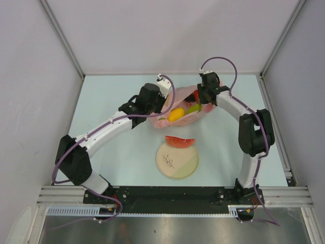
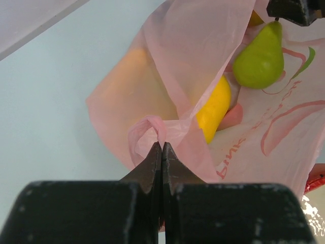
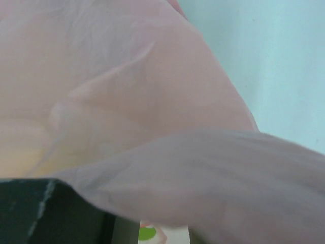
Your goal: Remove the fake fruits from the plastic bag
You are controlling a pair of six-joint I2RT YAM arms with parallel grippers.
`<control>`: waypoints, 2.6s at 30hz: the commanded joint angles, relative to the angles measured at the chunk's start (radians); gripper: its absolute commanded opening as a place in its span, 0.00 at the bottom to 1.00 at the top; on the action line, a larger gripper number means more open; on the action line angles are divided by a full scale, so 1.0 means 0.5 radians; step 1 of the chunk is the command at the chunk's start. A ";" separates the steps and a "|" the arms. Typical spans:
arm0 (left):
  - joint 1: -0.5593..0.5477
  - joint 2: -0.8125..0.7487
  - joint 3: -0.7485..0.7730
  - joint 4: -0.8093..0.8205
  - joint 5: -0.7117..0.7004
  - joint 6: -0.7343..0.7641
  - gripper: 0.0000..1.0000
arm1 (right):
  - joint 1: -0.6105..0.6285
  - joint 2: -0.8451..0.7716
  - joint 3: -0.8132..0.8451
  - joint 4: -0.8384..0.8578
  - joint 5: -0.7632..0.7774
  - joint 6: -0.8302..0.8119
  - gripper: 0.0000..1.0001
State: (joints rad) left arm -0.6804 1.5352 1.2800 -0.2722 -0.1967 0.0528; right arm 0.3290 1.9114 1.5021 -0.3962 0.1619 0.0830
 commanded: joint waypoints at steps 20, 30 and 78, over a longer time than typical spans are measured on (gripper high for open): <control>-0.011 0.016 0.045 0.078 0.028 -0.072 0.00 | 0.112 -0.616 0.037 0.151 -0.922 -0.417 0.00; -0.008 0.025 0.054 0.118 -0.042 -0.060 0.00 | 0.455 -1.144 -0.196 -0.180 -0.888 -0.978 0.00; 0.241 -0.279 -0.164 0.369 0.022 0.026 0.00 | 1.480 -0.961 -1.673 1.792 -0.932 -2.243 0.00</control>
State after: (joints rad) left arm -0.5606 1.4395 1.2053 -0.1154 -0.1806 0.0540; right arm 1.0573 1.4036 0.6777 0.4408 -0.3580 -1.0000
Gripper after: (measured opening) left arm 0.006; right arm 0.021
